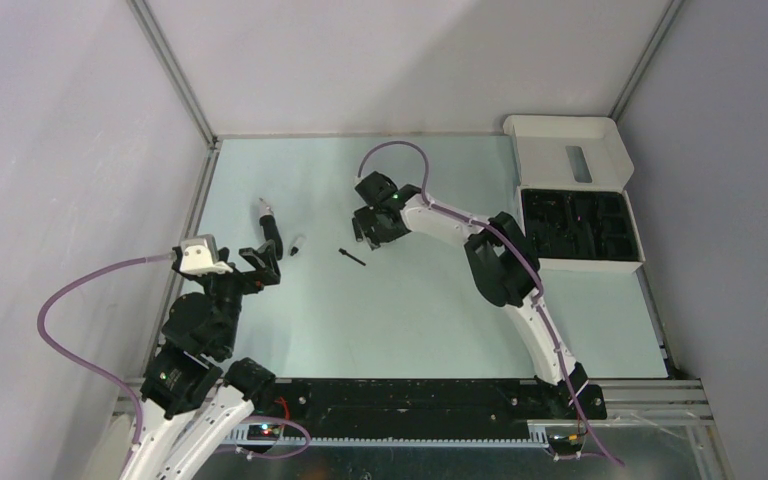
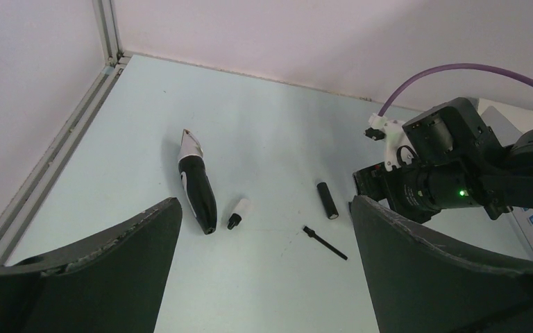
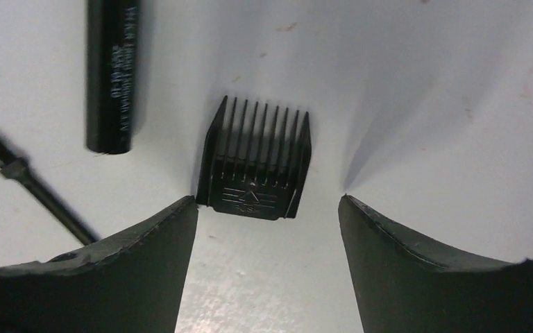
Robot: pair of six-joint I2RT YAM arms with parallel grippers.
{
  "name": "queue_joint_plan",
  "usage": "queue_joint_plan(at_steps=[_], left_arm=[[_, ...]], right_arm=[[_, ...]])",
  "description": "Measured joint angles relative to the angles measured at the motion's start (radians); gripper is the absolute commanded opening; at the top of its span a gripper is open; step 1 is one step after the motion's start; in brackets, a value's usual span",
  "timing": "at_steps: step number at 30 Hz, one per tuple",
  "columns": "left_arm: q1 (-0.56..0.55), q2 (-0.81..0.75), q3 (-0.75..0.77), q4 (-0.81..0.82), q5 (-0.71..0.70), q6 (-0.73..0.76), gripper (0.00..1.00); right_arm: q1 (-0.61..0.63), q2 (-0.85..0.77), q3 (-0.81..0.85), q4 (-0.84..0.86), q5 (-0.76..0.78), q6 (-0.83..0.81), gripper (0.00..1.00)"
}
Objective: Sort the hair-cutting tools
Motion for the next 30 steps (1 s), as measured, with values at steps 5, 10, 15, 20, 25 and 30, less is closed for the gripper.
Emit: queue_joint_plan(at_steps=[5,10,15,20,25,30], left_arm=[[0.0,0.0,0.0,0.001,0.0,0.0,1.0],[0.0,0.0,0.0,0.001,0.0,0.0,1.0],[0.0,0.0,0.0,0.001,0.0,0.0,1.0],[0.001,0.0,0.0,0.001,0.0,0.0,1.0],[0.002,0.002,0.0,0.001,0.0,0.0,1.0],[0.002,0.006,0.0,0.001,0.0,0.0,1.0]], right_arm=[[-0.025,-0.001,-0.003,0.0,0.082,0.017,0.79],[-0.09,-0.04,-0.068,0.011,0.141,0.071,0.79],[-0.193,-0.087,-0.142,0.008,0.162,0.164,0.79],[-0.235,-0.111,-0.179,0.015,0.159,0.206,0.79],[-0.167,-0.117,-0.182,0.062,0.128,0.225,0.79],[-0.117,-0.119,-0.182,0.124,0.089,0.232,0.79]])
